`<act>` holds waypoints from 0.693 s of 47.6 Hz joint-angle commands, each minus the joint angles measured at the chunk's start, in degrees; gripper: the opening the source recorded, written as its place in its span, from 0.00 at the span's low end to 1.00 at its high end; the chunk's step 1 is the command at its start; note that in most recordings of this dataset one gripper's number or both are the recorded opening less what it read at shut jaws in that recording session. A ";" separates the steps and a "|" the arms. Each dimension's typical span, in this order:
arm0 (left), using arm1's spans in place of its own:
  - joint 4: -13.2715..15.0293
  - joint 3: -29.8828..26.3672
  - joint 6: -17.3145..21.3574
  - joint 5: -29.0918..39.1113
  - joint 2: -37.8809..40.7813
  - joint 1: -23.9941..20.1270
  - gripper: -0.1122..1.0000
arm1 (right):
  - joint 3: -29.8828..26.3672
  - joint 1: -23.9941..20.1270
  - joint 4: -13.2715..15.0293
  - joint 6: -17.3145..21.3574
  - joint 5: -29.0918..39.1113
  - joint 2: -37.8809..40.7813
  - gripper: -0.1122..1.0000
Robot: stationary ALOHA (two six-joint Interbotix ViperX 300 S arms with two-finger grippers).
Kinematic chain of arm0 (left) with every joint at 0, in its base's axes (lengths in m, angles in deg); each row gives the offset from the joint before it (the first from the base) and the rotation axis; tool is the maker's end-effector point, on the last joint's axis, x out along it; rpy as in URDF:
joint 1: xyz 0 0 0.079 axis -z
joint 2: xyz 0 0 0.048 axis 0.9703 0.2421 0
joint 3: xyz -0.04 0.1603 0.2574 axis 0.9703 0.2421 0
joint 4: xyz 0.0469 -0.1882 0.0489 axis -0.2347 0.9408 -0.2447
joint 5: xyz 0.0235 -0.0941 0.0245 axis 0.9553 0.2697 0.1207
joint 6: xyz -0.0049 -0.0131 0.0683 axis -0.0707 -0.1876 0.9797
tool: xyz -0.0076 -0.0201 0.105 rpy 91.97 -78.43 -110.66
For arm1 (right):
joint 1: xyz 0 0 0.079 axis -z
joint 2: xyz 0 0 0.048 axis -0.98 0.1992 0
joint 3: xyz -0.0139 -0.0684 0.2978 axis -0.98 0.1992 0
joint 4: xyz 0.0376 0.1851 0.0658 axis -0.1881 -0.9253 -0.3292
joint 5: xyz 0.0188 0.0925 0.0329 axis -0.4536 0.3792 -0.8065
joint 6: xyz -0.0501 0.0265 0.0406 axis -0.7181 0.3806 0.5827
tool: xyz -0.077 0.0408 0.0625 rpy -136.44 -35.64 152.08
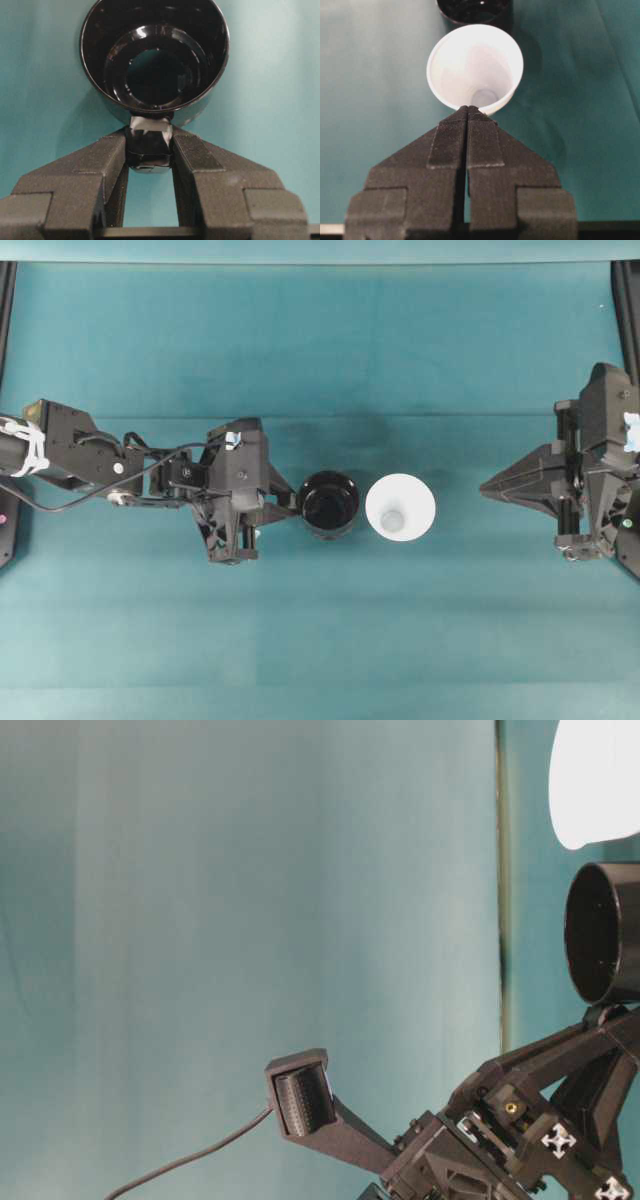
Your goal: Put a paper cup into the cup holder on your left arm.
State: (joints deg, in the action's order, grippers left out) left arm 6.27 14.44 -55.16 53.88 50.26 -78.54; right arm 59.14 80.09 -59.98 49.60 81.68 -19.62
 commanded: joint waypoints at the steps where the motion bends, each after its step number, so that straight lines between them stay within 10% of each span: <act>1: 0.00 -0.62 -0.09 -0.18 0.00 -0.35 0.37 | -1.49 0.09 -0.09 0.53 -0.09 0.18 0.08; 13: -0.09 -0.62 -0.09 0.00 -0.26 -0.35 0.93 | -1.49 0.09 0.00 1.05 1.41 0.26 0.08; 33: 0.00 1.14 -0.09 4.92 -4.22 -0.44 0.90 | -6.33 1.14 0.00 4.66 8.79 5.98 0.15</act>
State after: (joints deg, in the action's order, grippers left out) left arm 6.27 15.23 -55.33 57.83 48.50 -79.07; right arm 55.89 80.71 -59.90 53.73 89.07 -15.49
